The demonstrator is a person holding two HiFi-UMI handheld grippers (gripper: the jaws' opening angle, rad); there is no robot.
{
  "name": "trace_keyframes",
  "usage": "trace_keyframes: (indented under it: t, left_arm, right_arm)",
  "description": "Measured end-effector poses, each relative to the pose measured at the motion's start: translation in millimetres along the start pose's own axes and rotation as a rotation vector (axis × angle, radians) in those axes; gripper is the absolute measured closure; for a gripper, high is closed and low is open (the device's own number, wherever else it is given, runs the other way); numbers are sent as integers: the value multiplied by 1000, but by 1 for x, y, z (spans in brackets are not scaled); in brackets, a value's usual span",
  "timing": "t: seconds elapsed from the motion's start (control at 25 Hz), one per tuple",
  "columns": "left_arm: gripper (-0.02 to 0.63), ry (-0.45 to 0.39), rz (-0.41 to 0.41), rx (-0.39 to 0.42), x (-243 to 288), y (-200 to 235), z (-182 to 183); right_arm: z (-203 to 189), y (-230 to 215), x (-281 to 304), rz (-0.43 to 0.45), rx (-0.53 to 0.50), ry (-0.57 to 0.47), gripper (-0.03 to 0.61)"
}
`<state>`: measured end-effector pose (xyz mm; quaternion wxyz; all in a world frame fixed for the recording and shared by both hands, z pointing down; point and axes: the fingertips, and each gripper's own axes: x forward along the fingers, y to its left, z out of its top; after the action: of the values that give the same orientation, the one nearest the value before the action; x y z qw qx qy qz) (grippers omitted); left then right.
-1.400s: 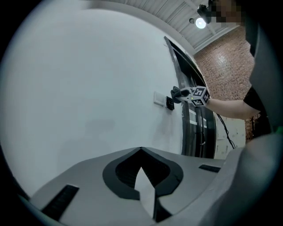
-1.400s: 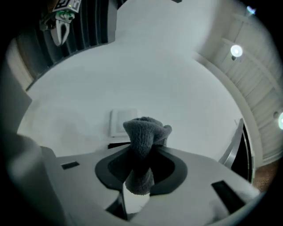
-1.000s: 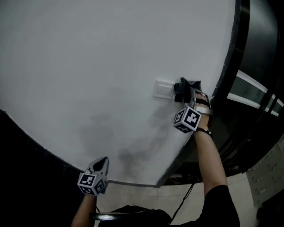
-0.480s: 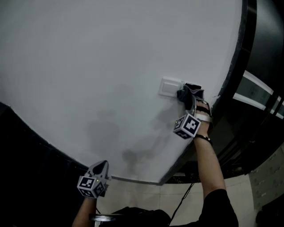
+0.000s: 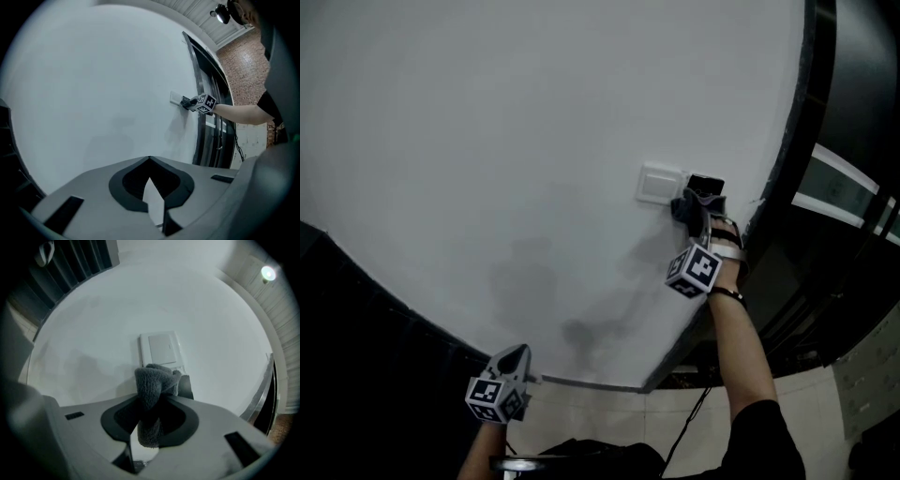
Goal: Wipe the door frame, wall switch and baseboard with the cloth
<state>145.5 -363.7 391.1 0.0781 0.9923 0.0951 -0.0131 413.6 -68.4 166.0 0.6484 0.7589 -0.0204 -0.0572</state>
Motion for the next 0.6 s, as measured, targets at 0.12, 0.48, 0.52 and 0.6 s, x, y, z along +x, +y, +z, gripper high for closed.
trace_keyframes:
  t: [0.12,0.48,0.52,0.6]
  left_arm:
    - [612,-8,5,-5,-3,3,0]
    - [612,-15,22,-15,-10,9,1]
    - [612,-14,23,-15,-10,9,1]
    - [612,-12,25,-12,-10,8,0]
  right_arm:
    - [-1,5,-3,31,24,5,483]
    - [-9,26,-4,130,1,25,483]
    - [-10,28,-5,141,5,26,483]
    - [-8,17,-11,111,12,-9,483]
